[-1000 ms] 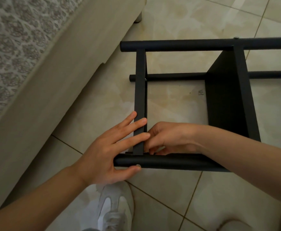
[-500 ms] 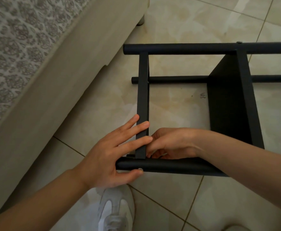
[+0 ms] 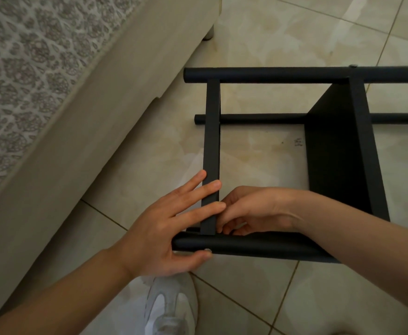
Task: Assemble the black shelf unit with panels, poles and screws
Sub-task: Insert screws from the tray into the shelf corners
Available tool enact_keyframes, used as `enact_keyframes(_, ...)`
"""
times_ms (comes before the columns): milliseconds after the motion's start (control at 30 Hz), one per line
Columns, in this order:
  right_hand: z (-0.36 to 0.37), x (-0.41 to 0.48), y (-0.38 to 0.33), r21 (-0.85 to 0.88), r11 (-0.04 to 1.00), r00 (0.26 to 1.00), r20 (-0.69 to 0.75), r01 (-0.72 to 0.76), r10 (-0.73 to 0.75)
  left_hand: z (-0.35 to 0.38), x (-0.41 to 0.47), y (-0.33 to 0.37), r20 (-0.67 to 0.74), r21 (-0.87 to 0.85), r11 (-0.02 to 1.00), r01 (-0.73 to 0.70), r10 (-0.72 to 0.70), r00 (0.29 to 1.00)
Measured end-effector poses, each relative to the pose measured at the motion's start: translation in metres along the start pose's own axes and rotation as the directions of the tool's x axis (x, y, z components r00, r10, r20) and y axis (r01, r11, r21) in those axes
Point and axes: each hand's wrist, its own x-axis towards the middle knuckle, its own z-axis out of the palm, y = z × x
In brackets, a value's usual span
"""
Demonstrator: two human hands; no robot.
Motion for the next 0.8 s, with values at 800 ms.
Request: enact_keyframes(800,-0.0021,0.0009,0.0006,-0.085,0.996,1.0,0.006,0.016,-0.016,-0.0009,0.0009,0.0009,-0.006,-0.003,1.0,0.007,-0.007,1.0)
